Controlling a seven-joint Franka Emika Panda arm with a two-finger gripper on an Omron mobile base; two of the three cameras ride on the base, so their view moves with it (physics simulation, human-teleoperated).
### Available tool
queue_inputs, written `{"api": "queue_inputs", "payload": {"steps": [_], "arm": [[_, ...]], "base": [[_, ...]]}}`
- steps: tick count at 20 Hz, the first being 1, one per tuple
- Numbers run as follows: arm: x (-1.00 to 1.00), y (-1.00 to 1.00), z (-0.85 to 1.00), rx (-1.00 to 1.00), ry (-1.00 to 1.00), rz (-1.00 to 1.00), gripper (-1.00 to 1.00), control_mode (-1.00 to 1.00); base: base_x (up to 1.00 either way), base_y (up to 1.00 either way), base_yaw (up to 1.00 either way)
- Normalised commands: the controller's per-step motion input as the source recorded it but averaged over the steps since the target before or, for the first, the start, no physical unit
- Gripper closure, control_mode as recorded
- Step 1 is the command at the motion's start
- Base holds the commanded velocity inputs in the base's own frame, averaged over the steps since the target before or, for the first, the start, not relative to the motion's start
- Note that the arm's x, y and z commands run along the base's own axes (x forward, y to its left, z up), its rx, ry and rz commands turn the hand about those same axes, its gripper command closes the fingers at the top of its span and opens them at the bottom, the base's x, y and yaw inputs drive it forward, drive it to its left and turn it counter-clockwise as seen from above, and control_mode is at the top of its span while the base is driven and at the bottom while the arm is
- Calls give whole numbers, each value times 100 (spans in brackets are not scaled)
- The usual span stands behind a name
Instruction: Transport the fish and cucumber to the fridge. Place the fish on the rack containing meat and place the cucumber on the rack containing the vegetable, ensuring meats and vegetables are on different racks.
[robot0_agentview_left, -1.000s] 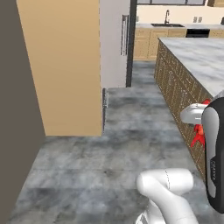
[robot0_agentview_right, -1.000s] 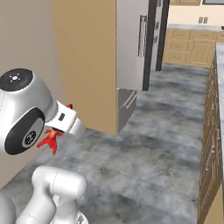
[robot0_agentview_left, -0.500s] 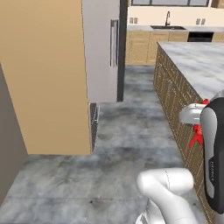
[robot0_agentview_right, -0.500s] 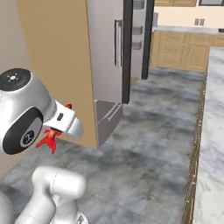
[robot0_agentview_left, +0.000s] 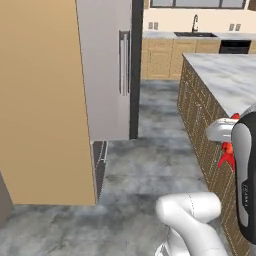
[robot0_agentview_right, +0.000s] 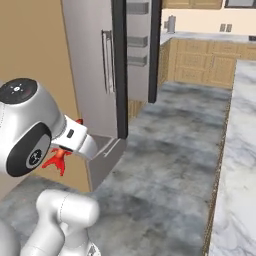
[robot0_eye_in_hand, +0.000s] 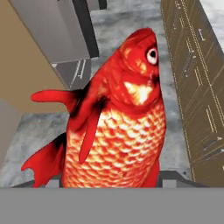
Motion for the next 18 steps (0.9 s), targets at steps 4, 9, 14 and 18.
{"api": "queue_inputs", "payload": {"steps": [4,9,14,18], "arm": [[0,0,0,0,0,0,100,100],[0,0,0,0,0,0,100,100],[0,0,0,0,0,0,100,100],[0,0,0,0,0,0,100,100]], "base": [[100,-51,8],[100,-28,14],[100,-70,22],[100,-75,37]]}}
